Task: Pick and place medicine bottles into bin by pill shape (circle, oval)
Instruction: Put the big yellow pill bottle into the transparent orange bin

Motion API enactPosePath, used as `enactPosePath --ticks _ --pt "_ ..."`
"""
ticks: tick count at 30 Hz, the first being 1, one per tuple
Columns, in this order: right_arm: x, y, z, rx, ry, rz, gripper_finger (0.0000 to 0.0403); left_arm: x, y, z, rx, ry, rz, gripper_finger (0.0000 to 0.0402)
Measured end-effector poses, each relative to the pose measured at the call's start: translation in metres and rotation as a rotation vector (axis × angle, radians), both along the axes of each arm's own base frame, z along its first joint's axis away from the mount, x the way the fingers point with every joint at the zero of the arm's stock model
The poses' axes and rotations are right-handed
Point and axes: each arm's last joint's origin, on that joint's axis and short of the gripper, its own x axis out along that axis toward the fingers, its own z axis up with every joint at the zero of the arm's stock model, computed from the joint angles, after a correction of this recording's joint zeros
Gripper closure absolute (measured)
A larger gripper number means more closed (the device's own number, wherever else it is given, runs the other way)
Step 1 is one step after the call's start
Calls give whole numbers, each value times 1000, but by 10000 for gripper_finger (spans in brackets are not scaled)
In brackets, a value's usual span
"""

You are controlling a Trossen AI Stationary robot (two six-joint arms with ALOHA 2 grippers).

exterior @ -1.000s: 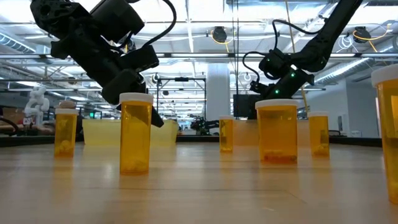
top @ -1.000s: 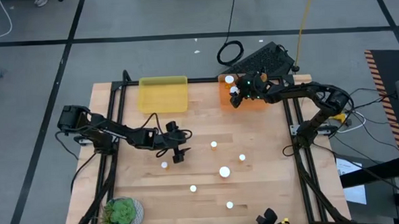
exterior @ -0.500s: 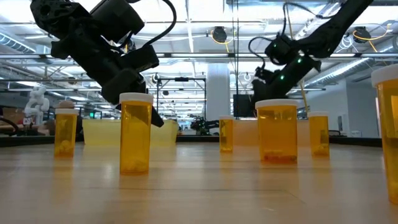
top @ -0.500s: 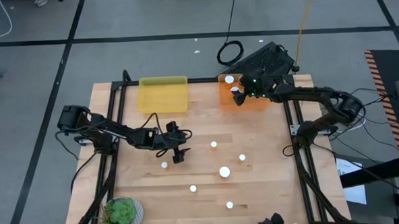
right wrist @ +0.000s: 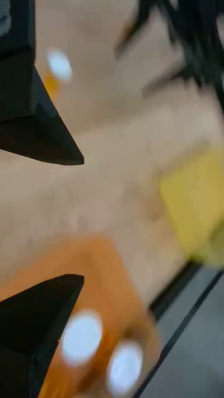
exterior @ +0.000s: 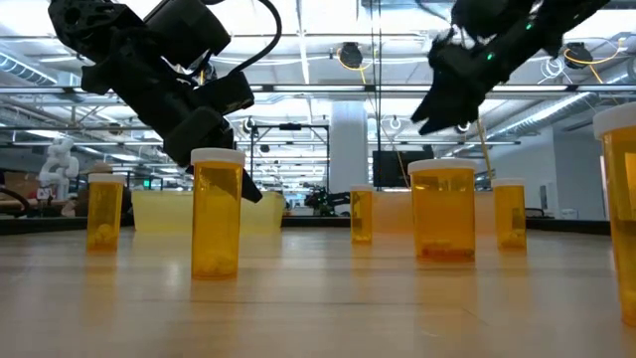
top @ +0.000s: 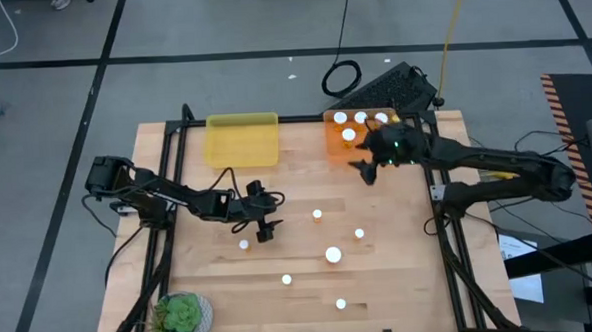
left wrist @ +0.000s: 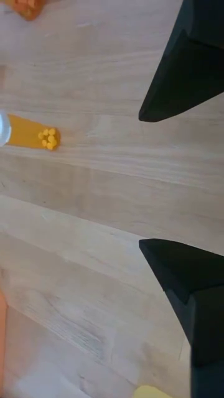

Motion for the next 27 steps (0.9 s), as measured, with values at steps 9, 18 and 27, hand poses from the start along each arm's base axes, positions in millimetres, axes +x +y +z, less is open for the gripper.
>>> enactPosePath --ticks 9,18,27 --pt "13 64 3 -33 -4 235 110 2 0 2 -12 -32 8 73" --pt "18 116 3 -27 -52 369 110 2 0 2 -15 -34 10 73" --pt "33 149 -21 33 5 394 110 5 -1 6 -24 -83 7 73"
